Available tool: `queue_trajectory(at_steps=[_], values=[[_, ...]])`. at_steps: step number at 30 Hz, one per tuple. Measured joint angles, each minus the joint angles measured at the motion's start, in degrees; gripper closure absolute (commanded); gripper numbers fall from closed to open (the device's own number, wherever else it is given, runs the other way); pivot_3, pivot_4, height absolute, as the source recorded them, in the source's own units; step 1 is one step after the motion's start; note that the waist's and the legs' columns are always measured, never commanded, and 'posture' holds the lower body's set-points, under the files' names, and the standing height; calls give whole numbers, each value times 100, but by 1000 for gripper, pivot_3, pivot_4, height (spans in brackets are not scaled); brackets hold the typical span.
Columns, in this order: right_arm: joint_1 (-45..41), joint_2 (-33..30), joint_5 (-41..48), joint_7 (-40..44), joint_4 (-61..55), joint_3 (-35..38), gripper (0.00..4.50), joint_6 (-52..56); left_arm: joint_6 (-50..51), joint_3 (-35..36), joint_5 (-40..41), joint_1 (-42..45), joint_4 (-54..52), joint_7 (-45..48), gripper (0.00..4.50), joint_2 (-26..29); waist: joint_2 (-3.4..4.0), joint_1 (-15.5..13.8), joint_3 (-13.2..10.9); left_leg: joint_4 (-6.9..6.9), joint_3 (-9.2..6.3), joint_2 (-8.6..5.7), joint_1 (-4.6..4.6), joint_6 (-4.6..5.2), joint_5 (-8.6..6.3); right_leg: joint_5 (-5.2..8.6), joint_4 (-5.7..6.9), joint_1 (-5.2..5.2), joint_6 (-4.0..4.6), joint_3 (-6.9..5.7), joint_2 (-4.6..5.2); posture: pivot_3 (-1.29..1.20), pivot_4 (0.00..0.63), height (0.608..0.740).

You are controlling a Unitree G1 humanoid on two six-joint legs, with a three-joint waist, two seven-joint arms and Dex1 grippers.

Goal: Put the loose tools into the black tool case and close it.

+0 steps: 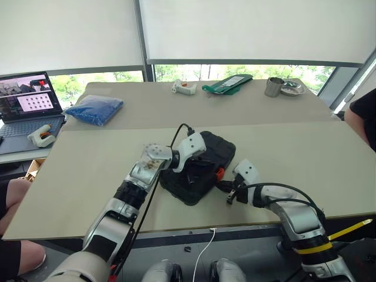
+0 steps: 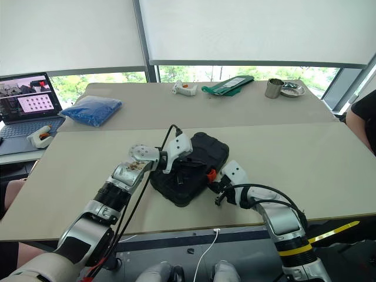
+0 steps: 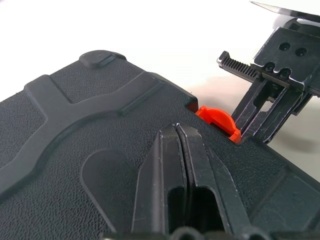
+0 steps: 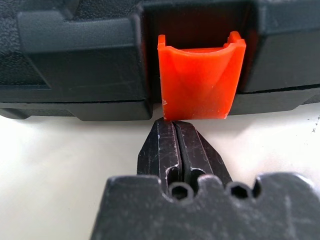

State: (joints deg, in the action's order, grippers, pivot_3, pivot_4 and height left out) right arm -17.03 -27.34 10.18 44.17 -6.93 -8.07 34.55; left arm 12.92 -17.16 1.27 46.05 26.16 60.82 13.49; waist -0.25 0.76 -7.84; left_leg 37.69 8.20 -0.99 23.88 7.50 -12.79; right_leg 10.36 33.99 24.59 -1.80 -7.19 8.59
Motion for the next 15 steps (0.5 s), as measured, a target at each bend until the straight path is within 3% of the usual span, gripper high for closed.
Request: queue_trajectory(at_steps=[7,15], values=[[322,-610,188,327,-698,5,4500,93,31,-46,9,-23,-118,3,4428,-43,1,-85,0,0,0,-8,18,-1,-19,-2,-4,17,-3,-3,6,0,150,740],[267,-679,229,285,-700,78,4500,96,95,-49,12,-96,-253,-21,4428,-29,0,-140,0,0,0,-7,19,0,-24,-1,-9,17,-2,-7,6,0,150,740]])
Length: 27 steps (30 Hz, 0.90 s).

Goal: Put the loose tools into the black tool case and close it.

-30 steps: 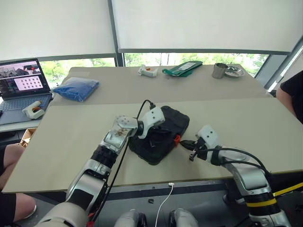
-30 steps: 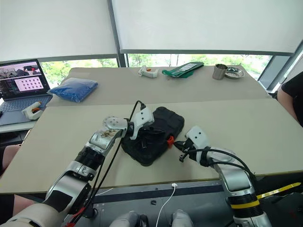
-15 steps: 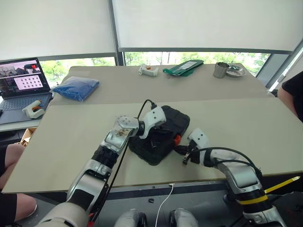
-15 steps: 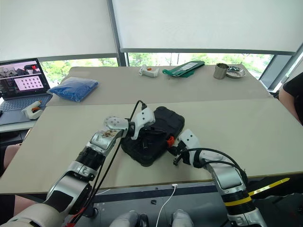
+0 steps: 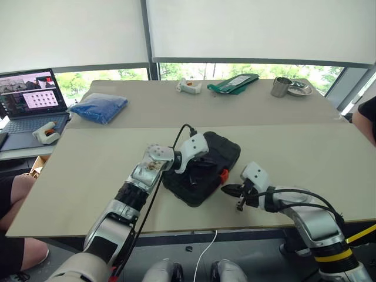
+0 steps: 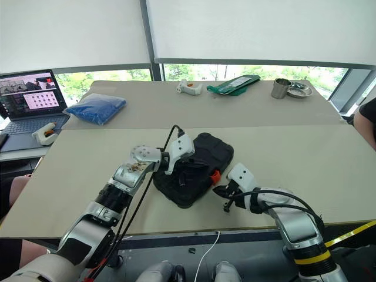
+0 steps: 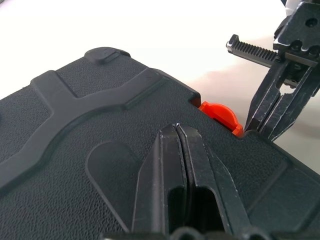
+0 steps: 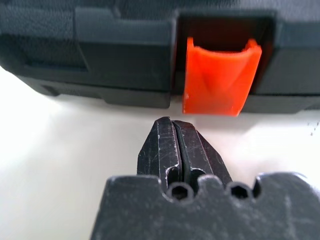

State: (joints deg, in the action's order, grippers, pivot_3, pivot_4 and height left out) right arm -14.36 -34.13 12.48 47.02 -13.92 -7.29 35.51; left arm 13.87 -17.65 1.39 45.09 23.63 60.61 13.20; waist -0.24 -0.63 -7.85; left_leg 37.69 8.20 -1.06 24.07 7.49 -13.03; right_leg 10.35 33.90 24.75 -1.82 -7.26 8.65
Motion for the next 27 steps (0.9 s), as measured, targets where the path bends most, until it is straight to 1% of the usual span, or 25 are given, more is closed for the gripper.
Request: queue_trajectory(at_steps=[5,11,16,27], values=[[-8,-98,8,-13,14,3,4500,10,14,0,1,-9,-27,6,4428,3,-1,-7,-1,0,0,-1,2,2,-1,0,-4,0,-1,-2,1,0,150,740],[26,-340,26,14,-72,263,4500,110,16,0,3,-9,-28,15,4428,11,-1,-9,-1,0,-1,0,3,3,-2,-1,-10,-3,-2,-6,1,0,150,740],[32,-313,182,5,-73,347,4500,123,16,0,3,-8,-28,20,4428,13,-1,-9,-1,0,-2,0,3,4,-3,-1,-13,-5,-2,-8,1,0,150,740],[-71,-15,174,-137,154,138,4500,124,29,-1,3,-1,-28,39,4428,49,-2,8,-1,0,-2,4,4,4,-3,-2,-14,-3,-3,-12,1,0,150,740]])
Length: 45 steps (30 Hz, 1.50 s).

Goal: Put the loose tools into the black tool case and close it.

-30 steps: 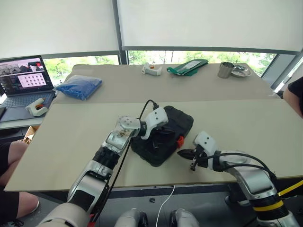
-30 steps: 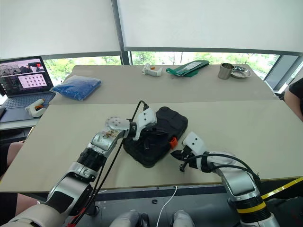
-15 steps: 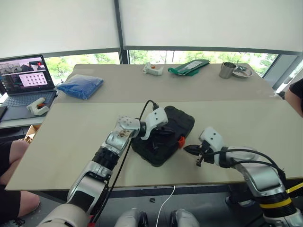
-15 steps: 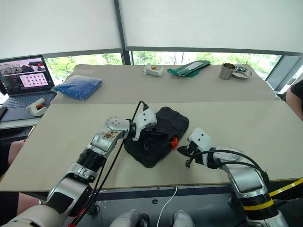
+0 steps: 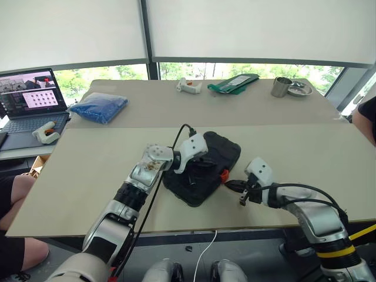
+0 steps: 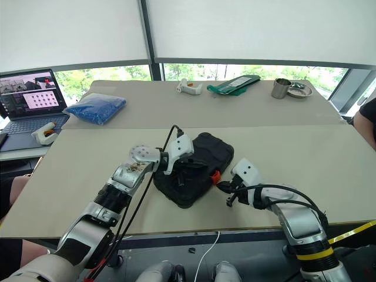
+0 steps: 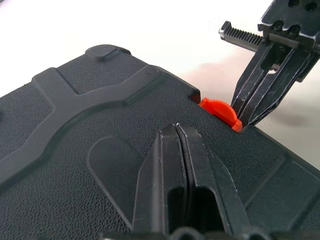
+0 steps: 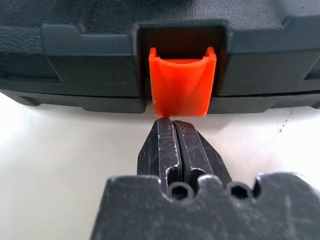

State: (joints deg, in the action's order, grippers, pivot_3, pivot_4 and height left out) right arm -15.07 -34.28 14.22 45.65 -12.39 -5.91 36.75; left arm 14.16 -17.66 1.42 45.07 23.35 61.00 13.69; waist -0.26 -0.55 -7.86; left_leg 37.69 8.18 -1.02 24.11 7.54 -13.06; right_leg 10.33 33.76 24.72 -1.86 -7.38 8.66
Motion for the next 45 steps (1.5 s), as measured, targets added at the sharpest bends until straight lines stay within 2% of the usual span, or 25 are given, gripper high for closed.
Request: queue_trajectory(at_steps=[18,37,45], values=[[-16,-256,60,65,-238,24,4500,42,92,0,24,-10,-54,41,4428,21,0,-2,0,0,0,0,1,-2,-2,-2,-2,1,-3,-2,0,0,150,740],[-354,221,-103,38,425,-191,4500,-46,119,6,28,-39,-138,69,4428,192,-4,94,-2,0,0,7,-1,-5,0,-9,0,10,-13,-8,0,0,150,740],[-411,106,-176,163,365,-264,4500,-38,237,7,38,-52,-233,80,4428,212,-4,117,-2,0,0,5,7,-6,0,-18,1,19,-28,-8,1,0,150,740]])
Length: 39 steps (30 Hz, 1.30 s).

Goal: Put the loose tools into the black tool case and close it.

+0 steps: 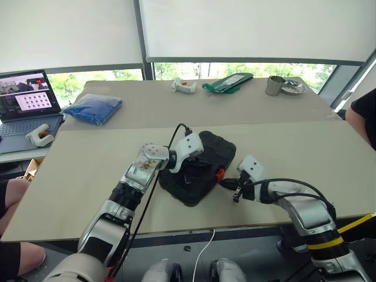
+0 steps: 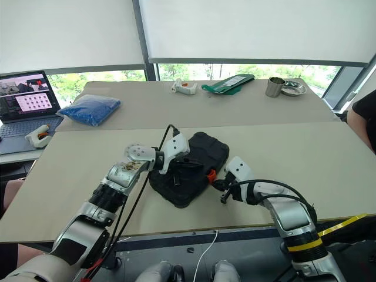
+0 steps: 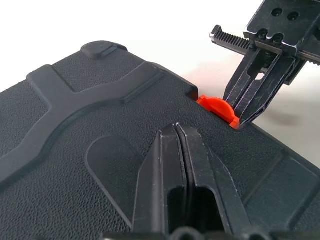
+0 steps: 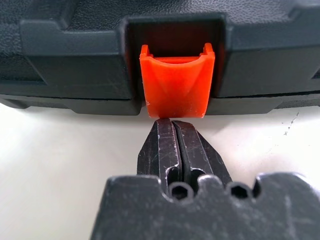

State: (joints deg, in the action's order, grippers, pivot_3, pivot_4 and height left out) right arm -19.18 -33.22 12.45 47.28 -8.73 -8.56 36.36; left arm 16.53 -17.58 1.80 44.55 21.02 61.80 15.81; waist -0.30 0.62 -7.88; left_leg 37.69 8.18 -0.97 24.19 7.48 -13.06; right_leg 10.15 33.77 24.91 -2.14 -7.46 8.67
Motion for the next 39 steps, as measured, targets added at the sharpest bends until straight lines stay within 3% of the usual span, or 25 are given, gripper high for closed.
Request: queue_trajectory(at_steps=[14,29,39], values=[[-178,-389,4,220,-430,4,4500,267,55,0,31,-13,-11,3,4428,-5,-2,-7,0,0,1,-1,0,-4,-3,-3,-2,1,-3,-4,4,0,150,740],[-207,342,3,18,-63,54,4500,207,103,4,31,-54,-11,2,4428,44,-16,35,3,0,-27,8,-45,-16,-9,-14,-12,-29,-23,-123,65,0,150,740],[-173,625,-32,51,389,31,4500,-83,111,50,66,-93,-43,-11,4428,36,-16,30,2,0,-34,6,-52,-25,-13,-16,-15,-8,-28,-124,65,0,150,740]])
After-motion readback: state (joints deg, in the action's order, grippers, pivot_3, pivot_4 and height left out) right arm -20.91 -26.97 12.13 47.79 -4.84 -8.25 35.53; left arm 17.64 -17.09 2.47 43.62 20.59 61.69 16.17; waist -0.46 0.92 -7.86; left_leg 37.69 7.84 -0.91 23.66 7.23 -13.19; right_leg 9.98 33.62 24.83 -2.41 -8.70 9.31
